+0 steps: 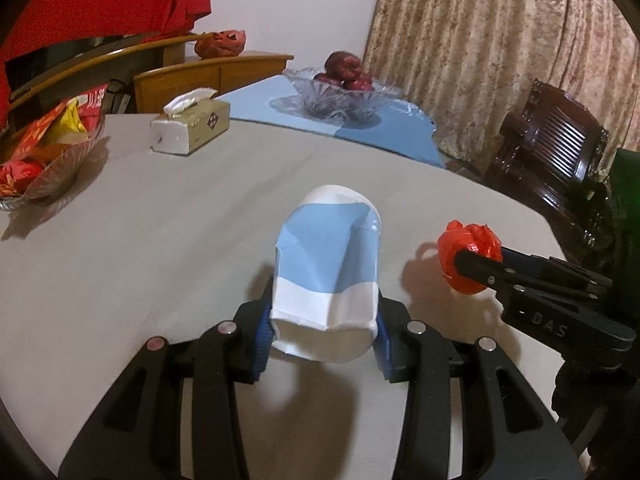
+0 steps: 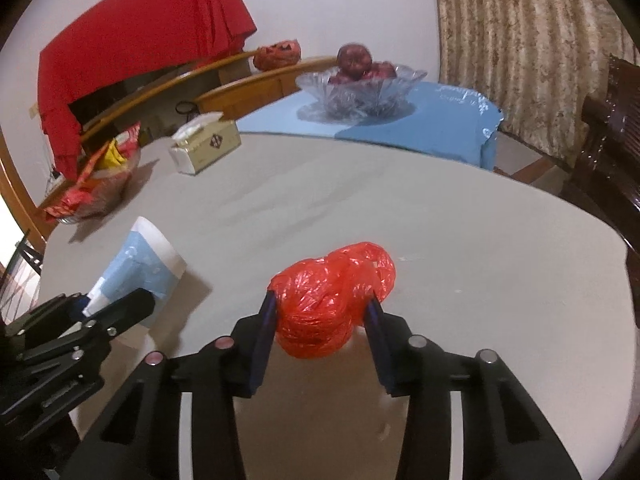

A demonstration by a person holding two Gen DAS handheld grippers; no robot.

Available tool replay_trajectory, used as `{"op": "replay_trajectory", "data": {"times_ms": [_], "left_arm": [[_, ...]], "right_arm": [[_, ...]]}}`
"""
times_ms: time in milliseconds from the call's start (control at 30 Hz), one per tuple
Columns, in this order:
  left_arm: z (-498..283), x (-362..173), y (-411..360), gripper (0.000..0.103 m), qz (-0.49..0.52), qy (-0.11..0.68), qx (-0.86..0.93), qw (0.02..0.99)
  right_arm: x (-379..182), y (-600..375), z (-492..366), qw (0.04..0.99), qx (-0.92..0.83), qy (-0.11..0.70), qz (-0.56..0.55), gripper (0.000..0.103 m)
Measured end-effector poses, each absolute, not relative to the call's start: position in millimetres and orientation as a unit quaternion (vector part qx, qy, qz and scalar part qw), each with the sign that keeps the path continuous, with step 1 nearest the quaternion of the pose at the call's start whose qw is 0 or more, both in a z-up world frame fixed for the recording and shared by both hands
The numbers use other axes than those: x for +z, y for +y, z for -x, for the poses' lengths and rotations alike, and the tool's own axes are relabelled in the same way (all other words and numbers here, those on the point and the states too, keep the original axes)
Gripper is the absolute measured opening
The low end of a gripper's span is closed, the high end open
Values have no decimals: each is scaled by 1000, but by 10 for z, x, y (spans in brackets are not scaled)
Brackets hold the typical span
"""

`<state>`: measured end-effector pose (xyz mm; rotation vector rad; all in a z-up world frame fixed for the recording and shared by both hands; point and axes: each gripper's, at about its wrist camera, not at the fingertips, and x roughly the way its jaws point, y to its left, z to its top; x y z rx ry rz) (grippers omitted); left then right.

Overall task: Collect trash
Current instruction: 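Carry the cup and red bags over the bin and open both grippers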

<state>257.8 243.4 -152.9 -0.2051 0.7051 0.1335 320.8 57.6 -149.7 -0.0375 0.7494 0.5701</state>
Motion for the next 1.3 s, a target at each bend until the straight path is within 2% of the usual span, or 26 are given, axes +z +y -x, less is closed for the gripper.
{"op": "replay_trajectory", "data": {"times_ms": [467, 1300], "left_arm": [[-2117, -1079, 1693, 40, 84, 320, 18, 943], [-1296, -538, 58, 40, 41, 293, -122, 948]], "right_arm": [[-850, -248, -2462, 918, 250, 307, -12, 43], [-313, -1858, -1146, 956, 144, 254, -31, 43]]}}
